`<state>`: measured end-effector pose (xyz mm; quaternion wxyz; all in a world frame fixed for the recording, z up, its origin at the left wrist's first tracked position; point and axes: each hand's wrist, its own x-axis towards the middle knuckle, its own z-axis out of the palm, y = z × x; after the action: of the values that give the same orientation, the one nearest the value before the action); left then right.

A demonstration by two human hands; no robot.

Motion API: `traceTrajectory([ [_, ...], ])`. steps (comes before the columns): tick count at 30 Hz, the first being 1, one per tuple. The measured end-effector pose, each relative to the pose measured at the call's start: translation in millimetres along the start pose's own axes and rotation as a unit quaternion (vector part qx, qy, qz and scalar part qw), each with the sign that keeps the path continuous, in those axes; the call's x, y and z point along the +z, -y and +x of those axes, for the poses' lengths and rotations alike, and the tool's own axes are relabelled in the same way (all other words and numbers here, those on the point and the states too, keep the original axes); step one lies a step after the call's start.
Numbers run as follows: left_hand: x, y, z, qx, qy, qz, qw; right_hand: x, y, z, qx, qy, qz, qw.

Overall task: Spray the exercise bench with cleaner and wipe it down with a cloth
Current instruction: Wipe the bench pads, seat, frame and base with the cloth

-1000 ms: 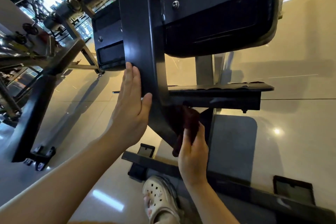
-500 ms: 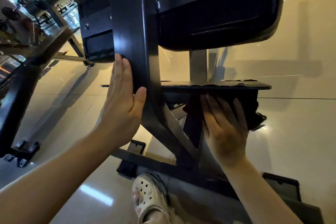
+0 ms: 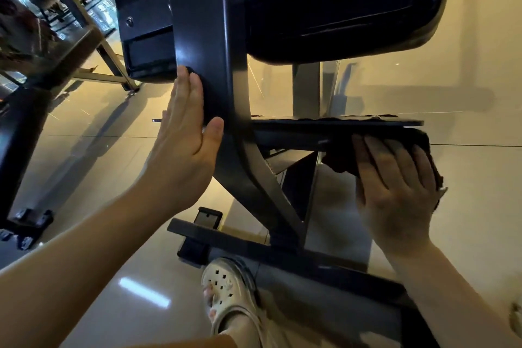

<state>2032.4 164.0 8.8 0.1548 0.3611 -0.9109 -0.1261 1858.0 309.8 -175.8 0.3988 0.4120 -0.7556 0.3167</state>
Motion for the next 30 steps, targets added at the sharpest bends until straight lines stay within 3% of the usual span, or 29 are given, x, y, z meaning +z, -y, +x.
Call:
traceTrajectory([
  [8,6,-4,1,-0.005,0.001,0.019,1.000,32,62,29,-0.129,0.122,0.045,0.983],
  [18,0,-9,-1,-0.027,0.021,0.000,0.999,-13,-32,-3,-0.079,0.055,-0.048,0.994],
  [23,7,-9,-8,-0.016,0.031,0.027,0.999,6,1,9,-0.083,0.054,0.006,0.995],
  [26,9,-7,-10,0.000,0.024,0.049,0.998,23,41,22,-0.127,0.099,0.039,0.986],
  [30,10,0,-10,0.022,0.015,0.084,0.996,36,50,28,-0.177,0.105,-0.020,0.978],
])
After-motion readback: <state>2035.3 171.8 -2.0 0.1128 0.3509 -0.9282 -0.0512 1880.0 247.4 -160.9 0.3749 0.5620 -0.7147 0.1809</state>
